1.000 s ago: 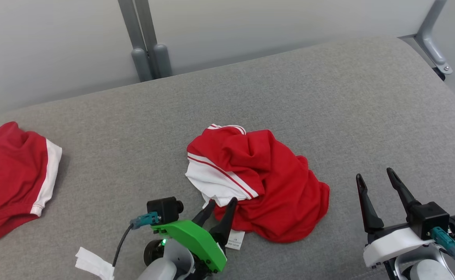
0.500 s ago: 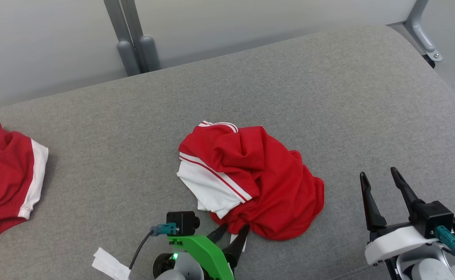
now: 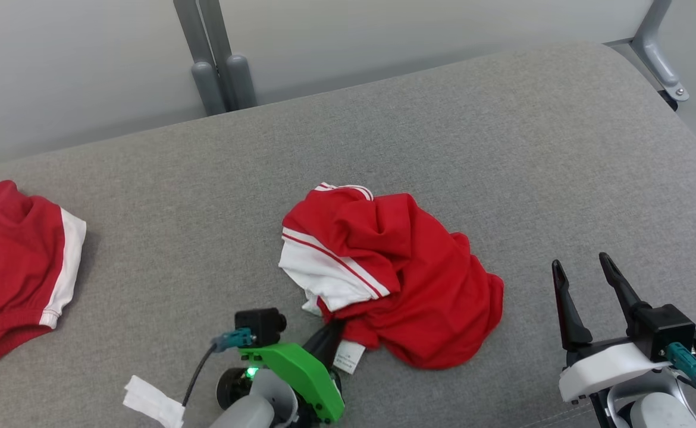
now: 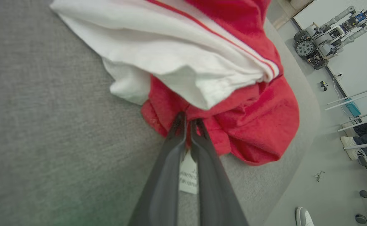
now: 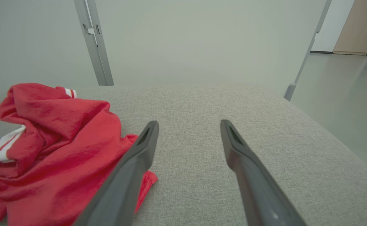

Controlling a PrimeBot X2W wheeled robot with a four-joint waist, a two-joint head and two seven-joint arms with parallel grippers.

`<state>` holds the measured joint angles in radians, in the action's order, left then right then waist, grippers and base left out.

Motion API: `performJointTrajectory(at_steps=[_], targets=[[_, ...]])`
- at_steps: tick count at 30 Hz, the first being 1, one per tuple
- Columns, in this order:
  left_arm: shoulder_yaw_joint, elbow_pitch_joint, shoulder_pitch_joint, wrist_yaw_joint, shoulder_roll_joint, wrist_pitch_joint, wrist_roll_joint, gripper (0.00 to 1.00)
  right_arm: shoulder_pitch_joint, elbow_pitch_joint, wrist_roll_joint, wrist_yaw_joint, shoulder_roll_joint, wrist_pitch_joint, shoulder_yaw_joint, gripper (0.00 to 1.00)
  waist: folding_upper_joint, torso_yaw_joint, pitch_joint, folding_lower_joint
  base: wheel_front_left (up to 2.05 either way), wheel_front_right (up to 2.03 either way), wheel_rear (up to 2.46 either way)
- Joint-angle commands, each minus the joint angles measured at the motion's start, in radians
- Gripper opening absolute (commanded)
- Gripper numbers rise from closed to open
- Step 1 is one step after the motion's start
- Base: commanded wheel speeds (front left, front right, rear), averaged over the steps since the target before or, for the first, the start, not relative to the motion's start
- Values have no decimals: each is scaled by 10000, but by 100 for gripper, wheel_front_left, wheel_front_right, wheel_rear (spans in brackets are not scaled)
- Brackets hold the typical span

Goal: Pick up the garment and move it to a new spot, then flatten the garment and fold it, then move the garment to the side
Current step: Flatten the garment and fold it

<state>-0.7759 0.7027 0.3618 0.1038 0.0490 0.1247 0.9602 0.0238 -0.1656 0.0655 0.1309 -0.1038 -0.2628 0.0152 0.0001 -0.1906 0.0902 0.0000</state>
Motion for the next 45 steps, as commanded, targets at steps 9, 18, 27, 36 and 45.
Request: performJointTrajectory(at_steps=[9,18,27,36,45], targets=[[1155,-3509,-278,-1064,2699,-13,-59,0,-509,1,-13,-3,84,-31,164,100,-1,610,-418,0,0,0,0],[1760,-8129,92,-2893,4662,-1377,-695,0,-469,-80,-12,-1,156,-31,-66,100,-1,1039,-730,0,0,0,0],[-593,-8477,-58,-2952,3938,-3050,-1492,0,-375,-117,85,-3,177,-31,-201,100,-1,937,-588,0,0,0,0],[-2544,-5647,-642,-1897,1860,-3150,-1252,0,-224,-159,141,-3,142,-31,-184,100,-1,696,-250,0,0,0,0],[-1950,-5908,-1019,-1767,1743,-2207,-753,100,-340,-209,70,-3,121,-31,-111,100,-1,673,-356,0,0,0,0]])
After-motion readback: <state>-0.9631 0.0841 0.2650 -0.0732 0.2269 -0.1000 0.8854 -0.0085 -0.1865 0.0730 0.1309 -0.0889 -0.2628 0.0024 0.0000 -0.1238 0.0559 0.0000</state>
